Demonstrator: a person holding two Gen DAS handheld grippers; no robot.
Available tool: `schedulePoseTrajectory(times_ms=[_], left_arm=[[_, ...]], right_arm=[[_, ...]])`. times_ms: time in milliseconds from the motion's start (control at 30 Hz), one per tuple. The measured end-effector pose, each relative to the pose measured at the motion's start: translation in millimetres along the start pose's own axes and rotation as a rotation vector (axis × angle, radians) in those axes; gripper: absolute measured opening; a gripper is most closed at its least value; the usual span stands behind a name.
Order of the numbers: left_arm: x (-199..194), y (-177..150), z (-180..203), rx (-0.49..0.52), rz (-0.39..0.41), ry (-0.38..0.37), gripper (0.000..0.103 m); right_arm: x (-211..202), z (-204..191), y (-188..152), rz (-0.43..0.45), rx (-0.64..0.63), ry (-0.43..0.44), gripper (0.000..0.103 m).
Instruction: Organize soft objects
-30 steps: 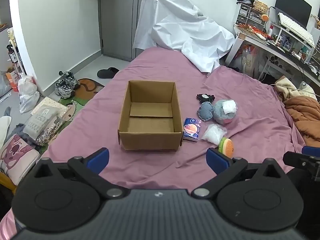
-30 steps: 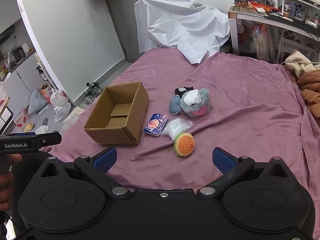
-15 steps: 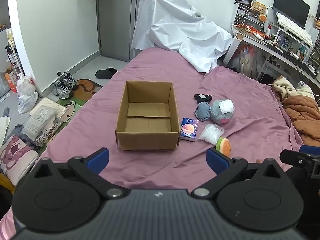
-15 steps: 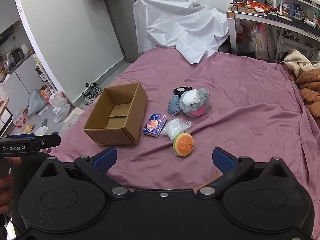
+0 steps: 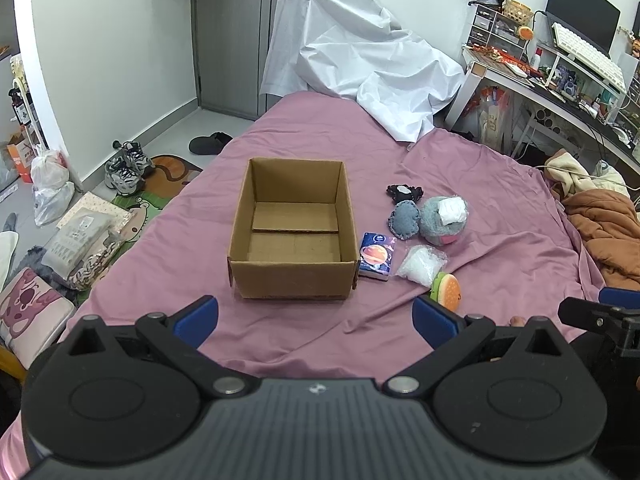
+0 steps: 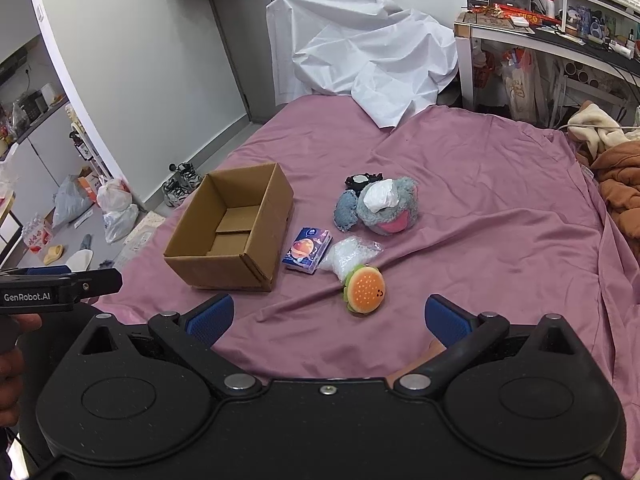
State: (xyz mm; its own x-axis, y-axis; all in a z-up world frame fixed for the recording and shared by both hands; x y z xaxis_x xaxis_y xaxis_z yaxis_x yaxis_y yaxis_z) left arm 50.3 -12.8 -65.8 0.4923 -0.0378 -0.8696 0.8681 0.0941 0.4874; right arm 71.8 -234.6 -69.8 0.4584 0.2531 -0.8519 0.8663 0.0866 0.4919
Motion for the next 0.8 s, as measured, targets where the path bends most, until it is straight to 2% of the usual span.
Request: schedulePoseTrajectory(times_ms=[800], left_arm=[[4.4, -0.9, 1.3, -0.008, -0.006, -0.006, 0.102]], right_arm=[[3.2, 3.0, 1.2, 0.002, -0.013, -0.028, 0.103]])
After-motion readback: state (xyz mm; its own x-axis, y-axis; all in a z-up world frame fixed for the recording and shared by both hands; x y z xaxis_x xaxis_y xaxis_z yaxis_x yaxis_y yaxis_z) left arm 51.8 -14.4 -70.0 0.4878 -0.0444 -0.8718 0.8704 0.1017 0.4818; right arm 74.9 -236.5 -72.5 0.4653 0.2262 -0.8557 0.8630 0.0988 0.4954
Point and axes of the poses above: each gripper's, at about its wrist camera, not at the fingertips, and x roughly the way its jaws point, z to its right, y to its top, the point moved 9 cm from there along x, roughly the way its jaws point, and after that the axes turned 12 degrees about -z, right-handed, at the moved point
